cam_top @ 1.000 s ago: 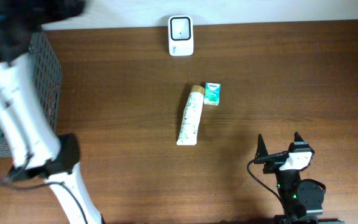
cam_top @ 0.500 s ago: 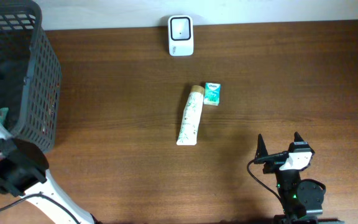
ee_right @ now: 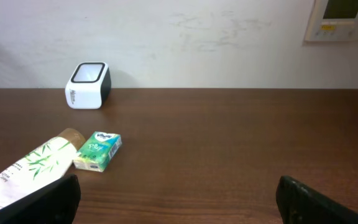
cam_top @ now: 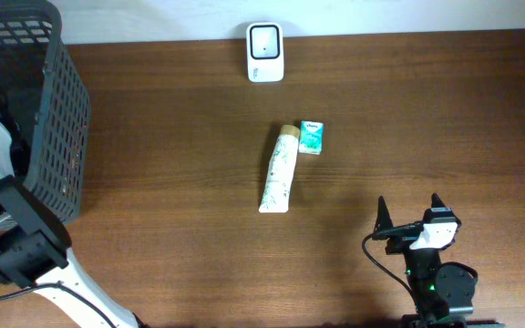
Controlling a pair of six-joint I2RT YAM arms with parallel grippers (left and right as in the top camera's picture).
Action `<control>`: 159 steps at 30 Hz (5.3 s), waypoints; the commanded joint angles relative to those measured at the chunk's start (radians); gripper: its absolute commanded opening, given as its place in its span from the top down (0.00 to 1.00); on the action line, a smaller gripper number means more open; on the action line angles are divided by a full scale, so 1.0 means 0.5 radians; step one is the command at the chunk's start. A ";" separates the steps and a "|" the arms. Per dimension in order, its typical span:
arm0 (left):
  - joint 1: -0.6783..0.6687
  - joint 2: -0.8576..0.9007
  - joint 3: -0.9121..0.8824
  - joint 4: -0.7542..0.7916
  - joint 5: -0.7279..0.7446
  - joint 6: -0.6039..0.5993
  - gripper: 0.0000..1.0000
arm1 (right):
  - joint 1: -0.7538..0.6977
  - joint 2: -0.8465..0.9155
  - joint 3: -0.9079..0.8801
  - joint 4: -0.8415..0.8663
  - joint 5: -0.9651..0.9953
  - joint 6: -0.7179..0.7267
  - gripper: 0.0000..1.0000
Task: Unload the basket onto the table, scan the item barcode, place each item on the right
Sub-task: 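Reach the left gripper into the basket and grasp the mint-green pouch, then carry the mint-green pouch with the left gripper and drop it beside the tube, then reach the left gripper into the basket and grasp the orange snack bar, then place the orange snack bar on the table and raise the left arm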
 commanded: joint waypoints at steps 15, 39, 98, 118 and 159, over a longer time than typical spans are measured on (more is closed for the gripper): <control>0.173 -0.015 -0.327 0.401 0.062 0.233 0.23 | -0.011 -0.013 -0.014 -0.007 0.005 -0.008 0.01; -0.690 -1.225 0.174 0.499 1.215 -0.861 1.00 | -0.011 -0.013 -0.014 -0.007 0.005 -0.008 0.01; 0.246 0.010 0.719 -0.599 1.725 0.337 0.06 | -0.011 -0.013 -0.014 -0.007 0.005 -0.008 0.02; 0.225 0.018 -0.258 0.015 1.891 0.580 0.12 | -0.011 -0.013 -0.014 -0.007 0.005 -0.008 0.01; -1.770 -0.246 0.277 -0.420 1.019 -1.556 1.00 | -0.011 -0.013 -0.014 -0.008 0.005 -0.008 0.01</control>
